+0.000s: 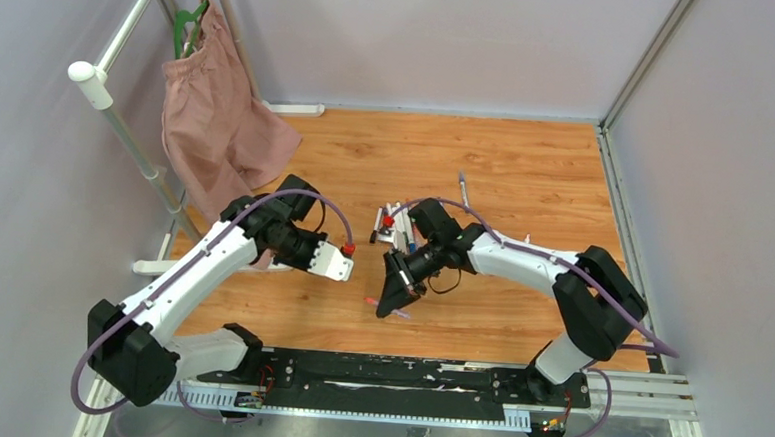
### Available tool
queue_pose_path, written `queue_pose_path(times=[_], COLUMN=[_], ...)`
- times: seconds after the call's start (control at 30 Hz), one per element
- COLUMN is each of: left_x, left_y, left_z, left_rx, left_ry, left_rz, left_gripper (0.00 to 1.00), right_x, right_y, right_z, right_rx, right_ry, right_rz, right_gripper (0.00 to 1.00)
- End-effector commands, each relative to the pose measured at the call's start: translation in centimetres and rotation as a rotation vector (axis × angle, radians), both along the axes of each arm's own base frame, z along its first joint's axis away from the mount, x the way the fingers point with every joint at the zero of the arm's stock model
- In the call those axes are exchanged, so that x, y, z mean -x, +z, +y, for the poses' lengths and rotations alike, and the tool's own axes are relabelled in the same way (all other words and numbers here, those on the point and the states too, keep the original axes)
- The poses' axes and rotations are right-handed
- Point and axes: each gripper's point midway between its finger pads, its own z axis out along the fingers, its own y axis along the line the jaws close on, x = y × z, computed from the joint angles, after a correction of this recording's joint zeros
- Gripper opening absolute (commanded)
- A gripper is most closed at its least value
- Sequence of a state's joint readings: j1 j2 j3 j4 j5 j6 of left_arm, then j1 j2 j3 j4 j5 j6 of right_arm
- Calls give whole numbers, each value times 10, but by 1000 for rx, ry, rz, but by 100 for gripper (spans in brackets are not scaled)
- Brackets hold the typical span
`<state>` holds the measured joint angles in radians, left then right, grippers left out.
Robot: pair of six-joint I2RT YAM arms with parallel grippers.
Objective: Open the pen caps
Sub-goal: Open the pen cap from the pen.
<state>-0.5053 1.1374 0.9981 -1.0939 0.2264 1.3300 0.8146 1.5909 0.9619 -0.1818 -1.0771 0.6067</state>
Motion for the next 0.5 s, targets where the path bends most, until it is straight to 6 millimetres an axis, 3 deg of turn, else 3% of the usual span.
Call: queue_pose_path(times=[0.0, 0.07, 0.17, 0.3, 0.47], left_x=[-18, -28, -39, -51, -62], left_y=[-6, -6, -14, -41, -77], left_z=[22, 16, 1, -13, -19], left_rx=[-130, -93, -18, 20, 9], left_ry=[39, 80, 161, 277, 371], left_rz=[-65, -87, -75, -5, 52], left_gripper=[0, 0, 0, 0, 0], right_x=[15, 5, -32, -92, -137], right_y=[-6, -5, -8, -21, -28], right_z=[-30, -37, -52, -101, -176], right_rx=[80, 103, 186, 412, 639], right_ry=[11, -35, -176, -449, -770], right_rz=[55, 16, -93, -257, -440], right_gripper=[0, 0, 0, 0, 0])
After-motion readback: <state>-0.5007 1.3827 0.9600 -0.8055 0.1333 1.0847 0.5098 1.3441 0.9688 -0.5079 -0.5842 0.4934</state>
